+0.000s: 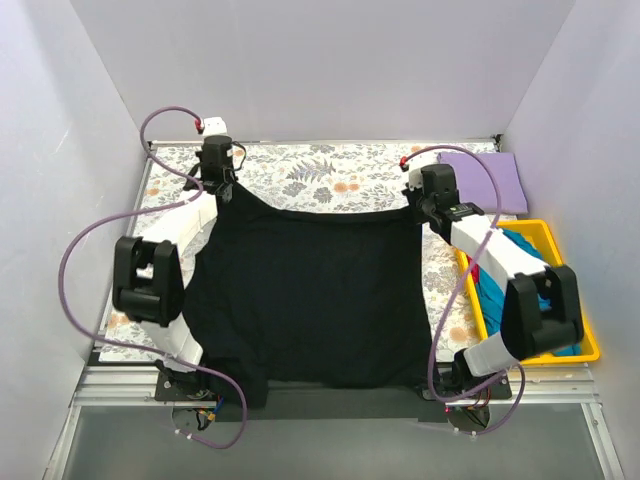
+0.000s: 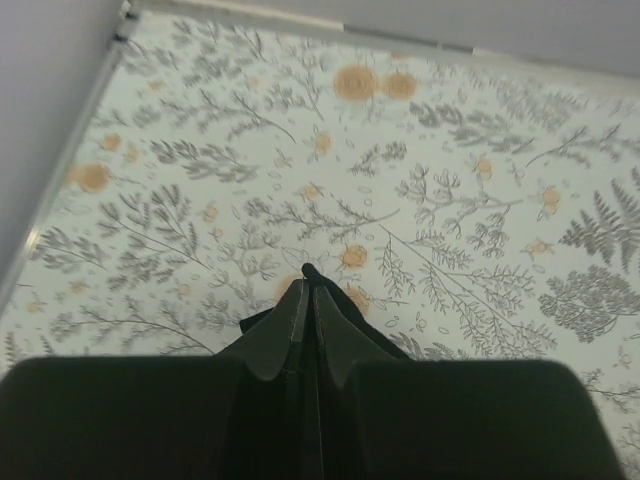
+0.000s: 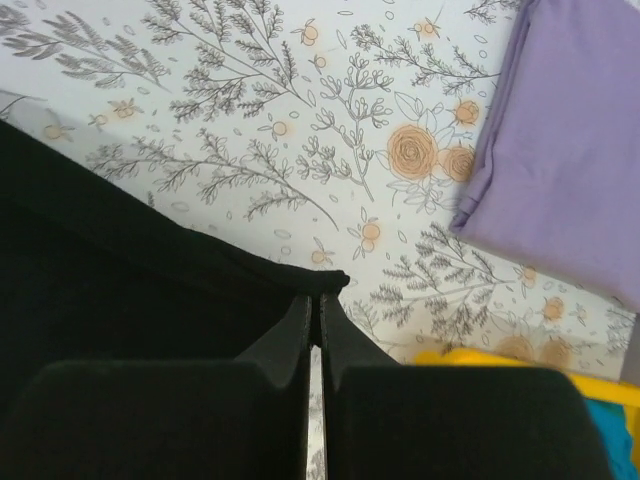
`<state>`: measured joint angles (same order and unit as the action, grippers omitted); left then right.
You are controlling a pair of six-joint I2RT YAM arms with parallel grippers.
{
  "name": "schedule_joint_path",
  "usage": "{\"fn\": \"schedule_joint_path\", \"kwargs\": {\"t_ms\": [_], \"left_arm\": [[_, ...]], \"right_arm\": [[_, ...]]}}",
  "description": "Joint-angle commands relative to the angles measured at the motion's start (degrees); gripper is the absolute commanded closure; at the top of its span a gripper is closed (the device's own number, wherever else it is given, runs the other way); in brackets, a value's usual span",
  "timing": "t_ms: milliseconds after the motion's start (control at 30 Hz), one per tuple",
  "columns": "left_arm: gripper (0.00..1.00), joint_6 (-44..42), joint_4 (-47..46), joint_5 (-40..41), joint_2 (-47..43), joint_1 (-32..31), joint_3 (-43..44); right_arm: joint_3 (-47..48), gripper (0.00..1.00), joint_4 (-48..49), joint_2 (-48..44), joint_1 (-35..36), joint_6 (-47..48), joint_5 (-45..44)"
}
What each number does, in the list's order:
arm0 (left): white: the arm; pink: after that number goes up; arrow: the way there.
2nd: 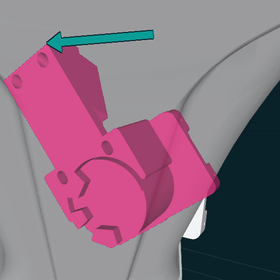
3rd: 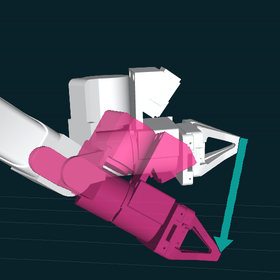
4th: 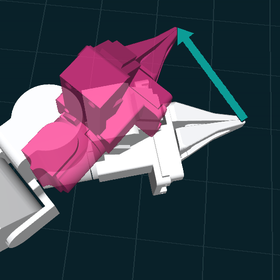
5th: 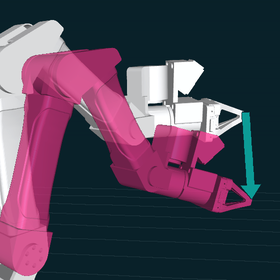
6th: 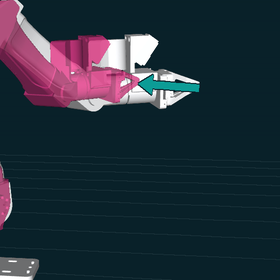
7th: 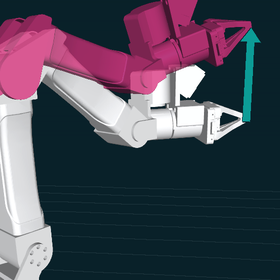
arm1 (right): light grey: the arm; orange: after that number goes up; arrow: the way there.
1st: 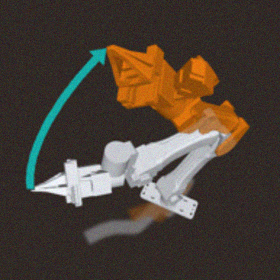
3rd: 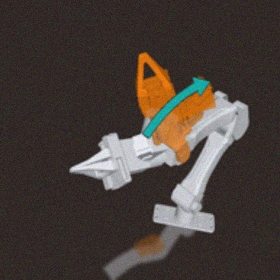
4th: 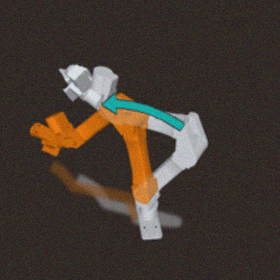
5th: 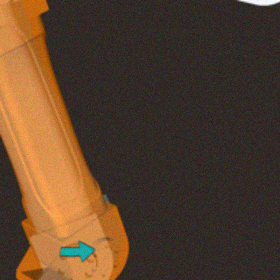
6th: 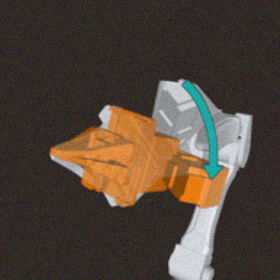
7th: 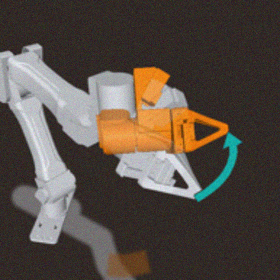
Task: Fold and stack the t-shirts
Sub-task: Flatten the tshirt out, then fold the tshirt
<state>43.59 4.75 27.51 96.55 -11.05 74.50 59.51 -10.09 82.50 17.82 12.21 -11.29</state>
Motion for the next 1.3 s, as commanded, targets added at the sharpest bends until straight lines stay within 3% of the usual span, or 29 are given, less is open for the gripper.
{"fn": "schedule_joint_path", "kwargs": {"t_ms": [0, 367, 567, 867, 1267], "left_arm": [[1.0, 3.5, -6.3, -2.2, 3.1, 1.3, 3.4], [1.0, 5.4, -5.1, -6.2, 16.0, 2.1, 13.8], [1.0, 11.6, 5.2, -7.8, 19.4, 2.3, 23.8], [1.0, 27.1, 31.2, -6.9, 14.0, 2.3, 27.4], [1.0, 40.1, 37.2, -9.3, -0.8, 2.3, 16.5]], "right_arm": [[2.4, 0.99, 13.2, 4.1, -1.7, -0.3, 1.2], [12.0, 0.99, 16.6, 21.6, -6.9, 0.4, 3.9], [18.2, 0.99, 15.3, 26.7, -9.8, -0.5, 8.4], [20.0, 0.99, 10.4, 26.6, -10.8, -1.7, 12.7], [22.1, 0.99, 1.1, 24.0, -11.0, -4.6, 12.2]]}}
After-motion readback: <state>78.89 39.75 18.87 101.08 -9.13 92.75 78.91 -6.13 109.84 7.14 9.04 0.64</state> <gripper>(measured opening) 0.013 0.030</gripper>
